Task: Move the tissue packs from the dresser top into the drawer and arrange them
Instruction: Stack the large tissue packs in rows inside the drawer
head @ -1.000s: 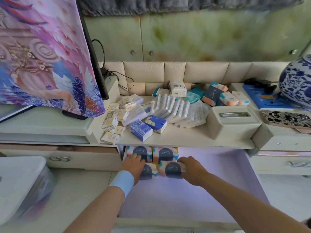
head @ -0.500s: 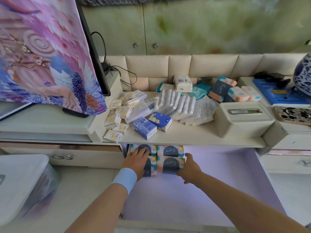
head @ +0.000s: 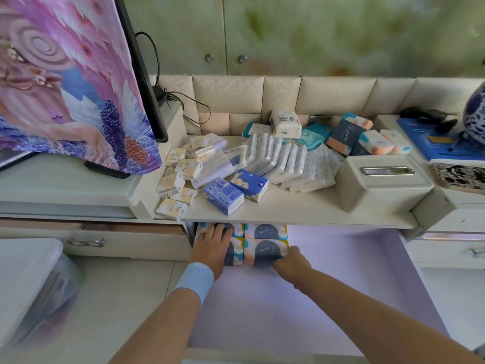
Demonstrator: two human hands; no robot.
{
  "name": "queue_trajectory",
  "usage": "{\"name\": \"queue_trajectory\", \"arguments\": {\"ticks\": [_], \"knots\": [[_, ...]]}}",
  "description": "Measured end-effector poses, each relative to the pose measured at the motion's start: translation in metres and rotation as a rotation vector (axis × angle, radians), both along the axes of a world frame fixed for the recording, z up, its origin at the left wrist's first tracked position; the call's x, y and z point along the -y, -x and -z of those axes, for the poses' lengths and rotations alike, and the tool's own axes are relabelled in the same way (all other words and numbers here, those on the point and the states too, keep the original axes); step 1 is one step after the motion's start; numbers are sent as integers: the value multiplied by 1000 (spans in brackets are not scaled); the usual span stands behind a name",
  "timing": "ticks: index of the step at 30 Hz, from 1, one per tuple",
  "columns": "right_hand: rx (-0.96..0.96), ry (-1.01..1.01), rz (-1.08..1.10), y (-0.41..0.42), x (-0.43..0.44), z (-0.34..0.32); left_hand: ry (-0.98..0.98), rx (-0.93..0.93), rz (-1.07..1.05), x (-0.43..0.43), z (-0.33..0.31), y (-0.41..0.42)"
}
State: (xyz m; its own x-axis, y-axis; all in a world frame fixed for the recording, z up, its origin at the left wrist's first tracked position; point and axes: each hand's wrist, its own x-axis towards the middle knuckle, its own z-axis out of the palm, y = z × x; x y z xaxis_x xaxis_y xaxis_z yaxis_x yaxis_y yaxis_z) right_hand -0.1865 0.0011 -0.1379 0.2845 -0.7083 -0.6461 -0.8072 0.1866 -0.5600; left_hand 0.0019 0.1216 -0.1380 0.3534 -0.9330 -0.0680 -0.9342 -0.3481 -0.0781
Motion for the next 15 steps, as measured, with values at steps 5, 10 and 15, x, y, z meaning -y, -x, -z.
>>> {"name": "queue_trajectory", "arguments": {"ticks": [5,10,15], "knots": [[133,67,-8,0,3,4,-27,46,-17,4,0,3],[-49,128,-264,13,13,-19,-189,29,-27,9,-24,7],[-200,329,-453,16,19,-65,-180,-41,18,17,-71,22]]}}
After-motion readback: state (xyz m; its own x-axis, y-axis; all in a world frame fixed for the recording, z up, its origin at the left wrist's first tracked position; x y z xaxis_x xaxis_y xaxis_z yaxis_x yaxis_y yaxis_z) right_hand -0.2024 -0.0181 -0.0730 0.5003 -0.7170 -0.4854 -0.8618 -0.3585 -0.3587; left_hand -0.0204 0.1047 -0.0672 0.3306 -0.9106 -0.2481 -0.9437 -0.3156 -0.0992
